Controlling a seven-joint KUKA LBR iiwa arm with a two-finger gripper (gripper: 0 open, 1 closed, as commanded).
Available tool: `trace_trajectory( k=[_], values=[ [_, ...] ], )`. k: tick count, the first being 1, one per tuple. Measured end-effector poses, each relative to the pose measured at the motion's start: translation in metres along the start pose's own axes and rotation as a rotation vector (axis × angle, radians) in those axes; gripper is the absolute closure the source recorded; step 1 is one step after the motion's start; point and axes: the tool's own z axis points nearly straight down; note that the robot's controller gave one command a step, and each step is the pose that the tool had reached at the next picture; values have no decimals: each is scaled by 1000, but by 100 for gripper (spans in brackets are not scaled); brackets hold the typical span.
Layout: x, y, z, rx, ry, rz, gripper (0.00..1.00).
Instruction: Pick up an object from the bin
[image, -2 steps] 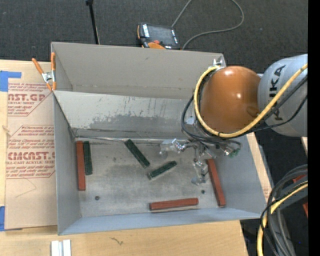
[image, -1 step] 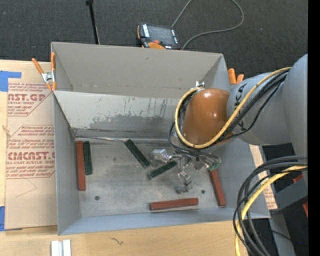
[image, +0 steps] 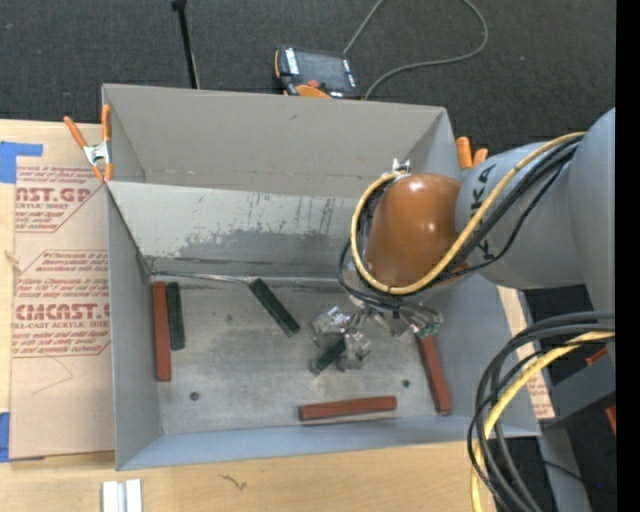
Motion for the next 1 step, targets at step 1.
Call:
trace_trajectory(
  k=[1],
  values=[
    [-40, 62, -130, 2, -8, 189, 100]
  ],
)
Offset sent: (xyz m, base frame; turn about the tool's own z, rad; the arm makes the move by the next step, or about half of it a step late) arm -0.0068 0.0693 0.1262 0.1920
